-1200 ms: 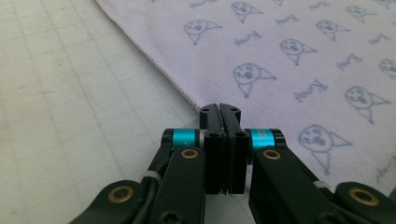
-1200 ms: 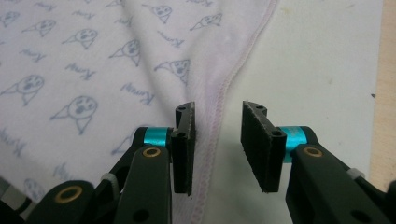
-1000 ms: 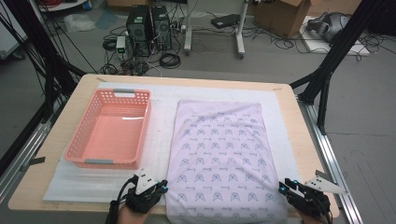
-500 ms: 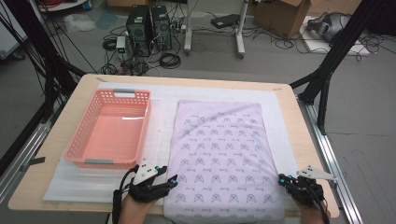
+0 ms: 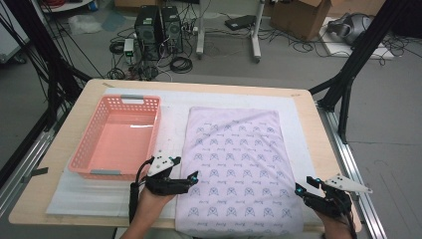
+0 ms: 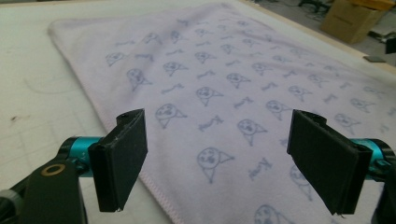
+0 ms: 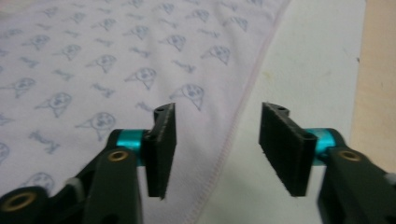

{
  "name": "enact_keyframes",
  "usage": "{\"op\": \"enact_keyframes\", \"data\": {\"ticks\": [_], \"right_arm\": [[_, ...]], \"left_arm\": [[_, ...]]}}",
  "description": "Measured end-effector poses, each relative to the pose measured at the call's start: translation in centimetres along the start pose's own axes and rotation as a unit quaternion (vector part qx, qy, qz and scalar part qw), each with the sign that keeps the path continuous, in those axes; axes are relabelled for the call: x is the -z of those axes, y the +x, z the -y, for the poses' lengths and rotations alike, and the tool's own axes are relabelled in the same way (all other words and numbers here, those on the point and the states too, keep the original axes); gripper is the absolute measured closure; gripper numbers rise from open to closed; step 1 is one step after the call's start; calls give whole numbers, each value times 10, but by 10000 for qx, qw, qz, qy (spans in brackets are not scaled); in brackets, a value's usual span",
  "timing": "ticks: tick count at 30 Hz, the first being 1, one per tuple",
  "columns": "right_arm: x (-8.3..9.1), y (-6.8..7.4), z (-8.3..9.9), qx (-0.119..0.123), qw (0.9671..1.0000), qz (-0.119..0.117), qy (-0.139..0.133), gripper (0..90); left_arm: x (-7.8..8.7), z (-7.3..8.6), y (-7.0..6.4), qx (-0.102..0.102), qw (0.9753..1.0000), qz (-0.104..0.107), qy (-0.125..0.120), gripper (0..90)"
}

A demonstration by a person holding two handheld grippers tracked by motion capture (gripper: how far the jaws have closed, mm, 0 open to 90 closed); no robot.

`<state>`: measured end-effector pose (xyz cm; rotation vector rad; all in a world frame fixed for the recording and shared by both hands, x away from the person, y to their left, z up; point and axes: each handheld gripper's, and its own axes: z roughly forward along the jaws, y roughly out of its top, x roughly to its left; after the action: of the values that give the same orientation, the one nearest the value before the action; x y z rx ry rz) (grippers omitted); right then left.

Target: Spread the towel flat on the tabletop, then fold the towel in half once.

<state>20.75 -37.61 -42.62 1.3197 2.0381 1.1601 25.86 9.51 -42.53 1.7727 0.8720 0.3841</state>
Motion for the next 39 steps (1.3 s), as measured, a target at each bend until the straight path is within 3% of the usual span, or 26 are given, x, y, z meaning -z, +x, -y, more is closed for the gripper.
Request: {"op": "enact_keyframes", "data": {"ticks": [4, 6, 19, 31, 36, 39], "right_arm": [[-2, 5, -2, 254, 9994, -204, -102, 243], [-5, 6, -2, 312, 9991, -262, -77, 213], [-13, 8, -12, 454, 9980, -335, -293, 188], [-14, 1, -12, 275, 9988, -267, -305, 188], [-22, -2, -14, 209, 9991, -296, -231, 188], [-30, -5, -17, 170, 9991, -355, -156, 187]], "left_arm": [[5, -2, 1, -51, 9998, 0, -167, 206], [8, -2, 2, -56, 9997, -51, -235, 206], [15, 0, 5, -27, 9996, 32, -266, 209], [7, -1, 11, 100, 9999, 54, -116, 206], [1, -8, 17, 227, 9996, 155, -107, 206], [-7, -16, 19, 174, 9996, 216, -39, 207]]}}
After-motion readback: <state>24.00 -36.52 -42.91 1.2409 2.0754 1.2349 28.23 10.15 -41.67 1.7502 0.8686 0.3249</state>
